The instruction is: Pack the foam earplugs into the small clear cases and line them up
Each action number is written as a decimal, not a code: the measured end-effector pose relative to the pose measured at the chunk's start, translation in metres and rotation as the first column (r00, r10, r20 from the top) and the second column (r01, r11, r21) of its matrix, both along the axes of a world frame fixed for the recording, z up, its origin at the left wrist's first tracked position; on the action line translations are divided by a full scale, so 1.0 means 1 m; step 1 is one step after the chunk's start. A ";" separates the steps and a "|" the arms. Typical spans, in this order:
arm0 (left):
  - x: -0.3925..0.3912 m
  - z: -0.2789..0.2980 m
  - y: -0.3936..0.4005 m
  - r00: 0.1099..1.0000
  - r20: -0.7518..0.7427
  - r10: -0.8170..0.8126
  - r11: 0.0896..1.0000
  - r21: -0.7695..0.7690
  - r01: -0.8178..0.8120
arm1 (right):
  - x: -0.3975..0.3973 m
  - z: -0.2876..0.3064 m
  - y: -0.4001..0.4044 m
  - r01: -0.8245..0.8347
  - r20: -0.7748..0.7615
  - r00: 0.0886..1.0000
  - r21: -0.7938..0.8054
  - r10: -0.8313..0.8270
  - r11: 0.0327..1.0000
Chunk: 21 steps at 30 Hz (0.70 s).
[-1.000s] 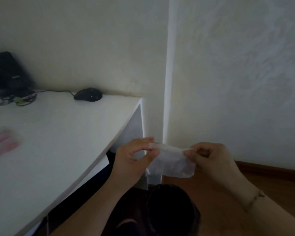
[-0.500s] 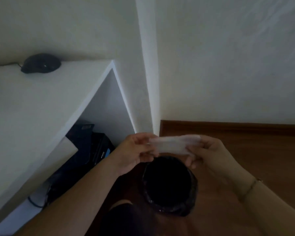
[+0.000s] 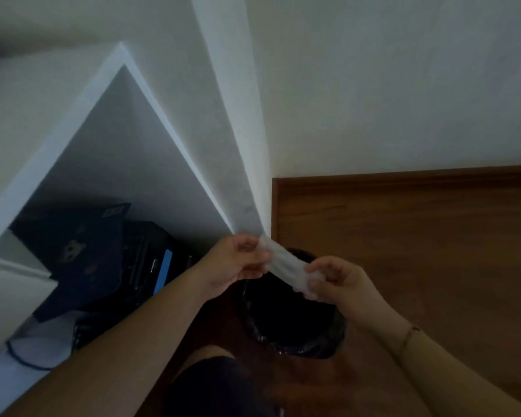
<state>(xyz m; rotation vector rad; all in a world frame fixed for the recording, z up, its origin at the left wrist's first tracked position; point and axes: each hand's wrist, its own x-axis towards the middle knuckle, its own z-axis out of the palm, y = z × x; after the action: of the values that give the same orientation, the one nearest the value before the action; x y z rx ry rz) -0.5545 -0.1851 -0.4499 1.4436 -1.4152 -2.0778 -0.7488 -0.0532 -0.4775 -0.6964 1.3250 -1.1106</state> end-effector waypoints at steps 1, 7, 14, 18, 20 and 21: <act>-0.001 -0.007 -0.002 0.999 0.035 -0.006 1.000 0.007 0.006 | 0.001 -0.010 0.002 0.020 0.048 0.999 0.039 -0.021 0.999; 0.004 -0.049 -0.011 0.903 0.400 -0.157 0.987 0.033 0.157 | 0.016 -0.094 0.023 -0.062 -0.384 0.907 0.286 0.174 0.956; 0.028 -0.068 -0.002 0.900 0.409 -0.148 0.988 0.091 0.122 | 0.037 -0.159 0.024 -0.206 -0.258 0.894 0.489 0.366 0.848; 0.037 -0.069 0.001 0.892 0.428 -0.143 0.989 0.105 0.108 | 0.032 -0.164 0.024 -0.207 -0.184 0.917 0.540 0.354 0.816; 0.037 -0.062 0.002 0.897 0.429 -0.107 0.994 0.073 0.084 | 0.026 -0.162 0.025 -0.190 -0.227 0.908 0.527 0.353 0.828; 0.038 -0.059 0.003 0.907 0.414 -0.081 0.997 0.046 0.068 | 0.022 -0.158 0.025 -0.173 -0.262 0.902 0.509 0.344 0.843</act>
<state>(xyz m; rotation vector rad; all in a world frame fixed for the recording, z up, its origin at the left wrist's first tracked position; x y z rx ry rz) -0.5169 -0.1823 -0.5094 1.9628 -1.6128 -1.9137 -0.7266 -0.0285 -0.6354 -0.6926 1.6642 -0.4129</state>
